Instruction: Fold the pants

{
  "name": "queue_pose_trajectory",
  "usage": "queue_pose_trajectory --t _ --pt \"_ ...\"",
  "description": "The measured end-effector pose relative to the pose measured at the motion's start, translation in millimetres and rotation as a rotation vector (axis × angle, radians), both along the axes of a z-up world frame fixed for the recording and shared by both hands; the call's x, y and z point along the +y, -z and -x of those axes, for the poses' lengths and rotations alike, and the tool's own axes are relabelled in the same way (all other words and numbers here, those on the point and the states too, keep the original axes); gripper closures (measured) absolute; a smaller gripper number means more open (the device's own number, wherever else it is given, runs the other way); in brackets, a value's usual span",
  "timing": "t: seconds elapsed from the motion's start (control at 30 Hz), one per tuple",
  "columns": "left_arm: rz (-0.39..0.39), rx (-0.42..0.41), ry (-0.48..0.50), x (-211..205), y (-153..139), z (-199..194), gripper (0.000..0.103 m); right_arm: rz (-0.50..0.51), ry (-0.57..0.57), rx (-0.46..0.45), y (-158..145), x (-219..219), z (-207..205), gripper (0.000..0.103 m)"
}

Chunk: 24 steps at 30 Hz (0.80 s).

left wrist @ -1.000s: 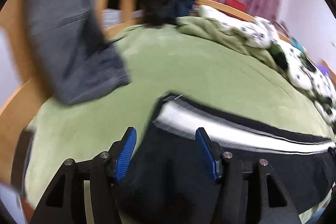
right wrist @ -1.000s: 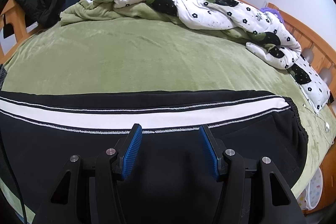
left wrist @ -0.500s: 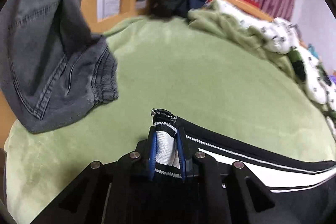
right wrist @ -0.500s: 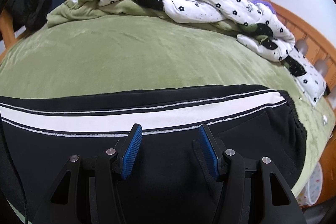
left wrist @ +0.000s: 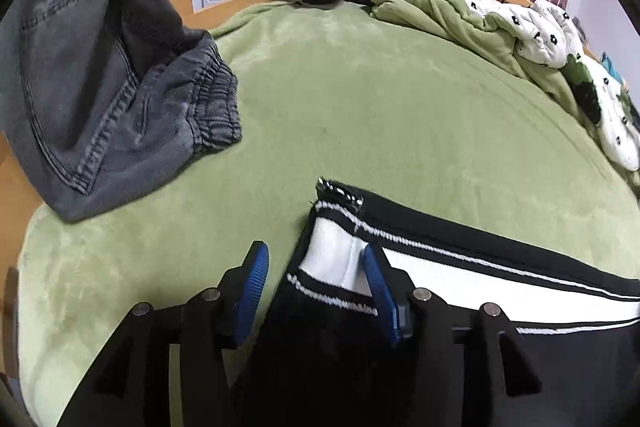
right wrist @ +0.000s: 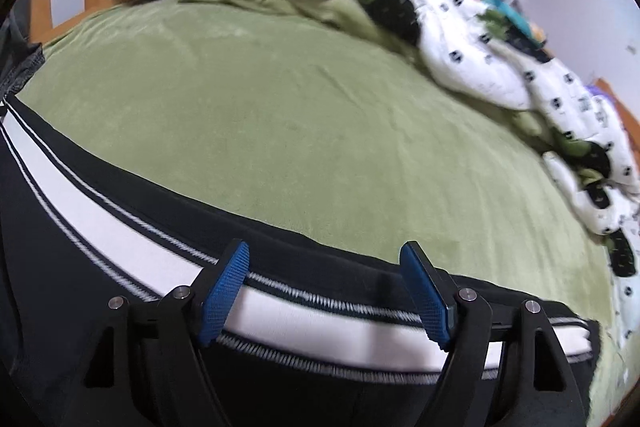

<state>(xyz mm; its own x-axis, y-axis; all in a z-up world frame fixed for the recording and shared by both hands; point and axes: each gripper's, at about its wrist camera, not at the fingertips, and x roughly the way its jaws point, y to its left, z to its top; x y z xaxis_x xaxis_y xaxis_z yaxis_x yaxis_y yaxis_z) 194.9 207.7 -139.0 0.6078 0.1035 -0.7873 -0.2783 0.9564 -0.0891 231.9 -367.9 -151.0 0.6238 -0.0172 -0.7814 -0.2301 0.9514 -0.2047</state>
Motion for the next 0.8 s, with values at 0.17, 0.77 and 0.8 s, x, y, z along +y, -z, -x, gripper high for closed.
queue_pose_trajectory --t 0.17,0.77,0.8 --pt "0.003 0.012 -0.001 -1 5 -2 0.055 -0.023 -0.079 0.058 19 3 -9 0.066" --pt "-0.012 -0.032 0.018 -9 1 7 0.055 -0.165 0.008 -0.039 -16 -15 -8 0.039" --pt "-0.019 -0.032 0.020 -10 2 7 0.054 -0.165 -0.004 -0.050 -17 -14 -5 0.030"
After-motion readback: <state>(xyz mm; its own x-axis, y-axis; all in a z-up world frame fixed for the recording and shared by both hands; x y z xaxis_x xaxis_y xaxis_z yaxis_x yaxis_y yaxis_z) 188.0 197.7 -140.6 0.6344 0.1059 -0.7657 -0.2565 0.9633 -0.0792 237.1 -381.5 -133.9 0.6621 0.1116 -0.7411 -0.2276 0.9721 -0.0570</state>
